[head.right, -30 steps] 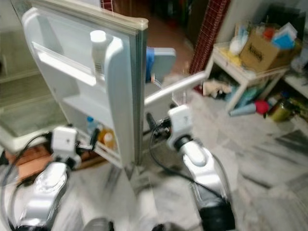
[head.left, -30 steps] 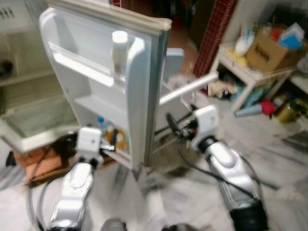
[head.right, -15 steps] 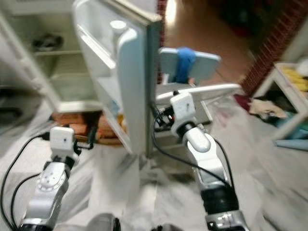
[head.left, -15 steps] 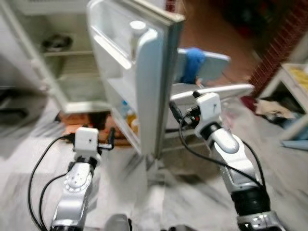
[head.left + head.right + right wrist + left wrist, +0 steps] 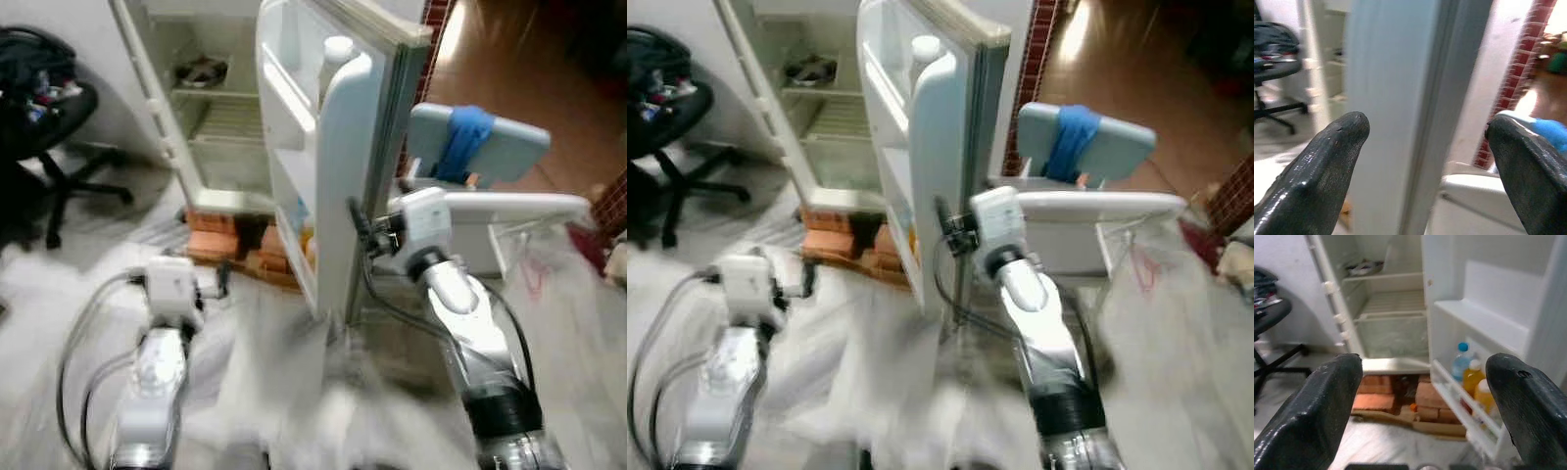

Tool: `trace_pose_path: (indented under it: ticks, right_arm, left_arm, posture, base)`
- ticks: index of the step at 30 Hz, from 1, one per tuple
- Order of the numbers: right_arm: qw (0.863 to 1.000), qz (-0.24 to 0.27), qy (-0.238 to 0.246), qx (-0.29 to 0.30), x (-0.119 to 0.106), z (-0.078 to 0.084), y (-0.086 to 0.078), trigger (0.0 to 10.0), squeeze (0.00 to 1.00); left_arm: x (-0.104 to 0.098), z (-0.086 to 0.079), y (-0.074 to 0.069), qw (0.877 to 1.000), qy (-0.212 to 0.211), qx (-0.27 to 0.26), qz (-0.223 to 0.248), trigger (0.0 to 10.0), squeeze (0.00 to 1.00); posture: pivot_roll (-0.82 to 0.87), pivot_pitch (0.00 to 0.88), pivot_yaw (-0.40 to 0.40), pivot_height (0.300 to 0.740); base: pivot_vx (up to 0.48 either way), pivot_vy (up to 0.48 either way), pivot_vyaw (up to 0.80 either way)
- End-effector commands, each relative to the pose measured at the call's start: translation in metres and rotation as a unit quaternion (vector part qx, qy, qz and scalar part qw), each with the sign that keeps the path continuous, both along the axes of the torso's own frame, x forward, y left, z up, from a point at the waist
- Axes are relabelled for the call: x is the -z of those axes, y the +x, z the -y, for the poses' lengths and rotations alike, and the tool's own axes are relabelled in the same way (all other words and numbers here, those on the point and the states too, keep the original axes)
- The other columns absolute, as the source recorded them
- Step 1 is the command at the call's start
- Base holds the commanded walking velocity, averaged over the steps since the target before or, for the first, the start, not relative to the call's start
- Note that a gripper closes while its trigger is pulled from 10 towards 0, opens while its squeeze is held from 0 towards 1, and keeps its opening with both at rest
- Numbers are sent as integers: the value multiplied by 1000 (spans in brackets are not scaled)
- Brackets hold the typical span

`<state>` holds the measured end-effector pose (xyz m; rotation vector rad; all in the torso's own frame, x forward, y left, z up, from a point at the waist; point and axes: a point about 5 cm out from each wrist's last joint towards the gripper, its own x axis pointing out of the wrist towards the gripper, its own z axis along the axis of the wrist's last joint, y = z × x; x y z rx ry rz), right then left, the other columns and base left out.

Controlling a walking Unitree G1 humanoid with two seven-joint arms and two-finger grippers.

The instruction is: Restocking fridge

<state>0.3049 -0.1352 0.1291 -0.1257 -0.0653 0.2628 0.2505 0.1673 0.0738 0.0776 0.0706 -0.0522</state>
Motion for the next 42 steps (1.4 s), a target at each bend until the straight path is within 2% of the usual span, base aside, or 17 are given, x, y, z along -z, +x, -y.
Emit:
trace_pose_path:
  ticks: [1, 8, 17, 23, 25, 26, 28, 29, 30, 32, 34, 35, 36, 38, 39, 40, 42]
  right_arm:
    - [1000, 25, 4, 2, -11, -7, 4, 10000, 0]
    - [999, 19, 19, 18, -11, -5, 8, 10000, 0]
    - [996, 8, 31, 82, -12, 0, 24, 10000, 0]
    - [997, 15, 69, 42, -23, -13, 32, 10000, 0]
    - [993, 4, 117, -14, -28, -23, 33, 10000, 0]
    - [987, 2, 148, -65, -34, -34, 31, 10000, 0]
    - [944, -21, 247, -216, -54, -63, 16, 10000, 0]
    - [944, -21, 247, -216, -54, -63, 16, 10000, 0]
    - [927, -30, 273, -255, -60, -70, 9, 10000, 0]
    - [893, -45, 287, -343, -67, -81, -9, 10000, 0]
    - [877, -63, 279, -386, -62, -86, -22, 10000, 0]
    - [882, -72, 264, -384, -54, -85, -24, 10000, 0]
    - [895, -79, 241, -367, -44, -84, -22, 10000, 0]
    - [930, -94, 178, -308, -20, -75, -14, 10000, 0]
    - [942, -96, 150, -284, -11, -70, -10, 10000, 0]
    - [963, -85, 114, -228, -4, -61, -2, 10000, 0]
    - [979, -80, 88, -164, -2, -49, 7, 10000, 0]
  left_arm:
    - [-3, -9, 1, 1000, 8, -8, 6, 10000, 0]
    - [-4, -9, 1, 1000, 7, -10, 6, 10000, 0]
    - [-3, -9, 1, 1000, 9, -12, 3, 10000, 0]
    - [-4, -9, 1, 1000, 10, -12, 4, 10000, 0]
    - [-3, -9, 0, 1000, 10, -12, 3, 10000, 0]
    - [-3, -9, 1, 1000, 10, -11, 2, 10000, 0]
    - [-3, -9, 1, 1000, 11, -10, 2, 10000, 0]
    - [-3, -9, 1, 1000, 11, -10, 2, 10000, 0]
    - [-3, -9, 1, 1000, 11, -9, 2, 10000, 0]
    - [-3, -9, 1, 1000, 11, -9, 2, 10000, 0]
    - [-3, -10, 1, 1000, 11, -9, 2, 10000, 0]
    - [-3, -9, 1, 1000, 11, -9, 2, 10000, 0]
    - [-3, -9, 1, 1000, 11, -10, 2, 10000, 0]
    - [-3, -9, 1, 1000, 10, -10, 1, 10000, 0]
    - [-3, -9, 0, 1000, 10, -10, 1, 10000, 0]
    - [-3, -9, 1, 1000, 9, -10, 1, 10000, 0]
    - [-3, -10, 1, 1000, 9, -9, 0, 10000, 0]
  posture:
    - [83, 25, -13, 740]
    - [87, 29, -14, 740]
    - [99, 28, -15, 740]
    - [108, 28, -17, 740]
    - [109, 28, -17, 740]
    - [108, 28, -16, 740]
    - [107, 28, -14, 740]
    - [107, 28, -14, 740]
    - [107, 28, -15, 740]
    - [109, 27, -16, 740]
    - [109, 27, -17, 740]
    - [109, 28, -17, 740]
    - [109, 28, -17, 740]
    - [109, 29, -16, 740]
    - [108, 29, -14, 740]
    - [107, 29, -11, 740]
    - [104, 29, -9, 740]
  base:
    - [334, 0, 0]
    - [125, 0, 0]
    - [0, 0, 0]
    - [0, 0, 0]
    - [0, 0, 0]
    - [0, 0, 0]
    - [0, 0, 0]
    - [0, 0, 0]
    - [0, 0, 0]
    - [0, 0, 0]
    - [0, 0, 0]
    - [0, 0, 0]
    - [0, 0, 0]
    - [0, 0, 0]
    - [0, 0, 0]
    - [0, 0, 0]
    - [0, 0, 0]
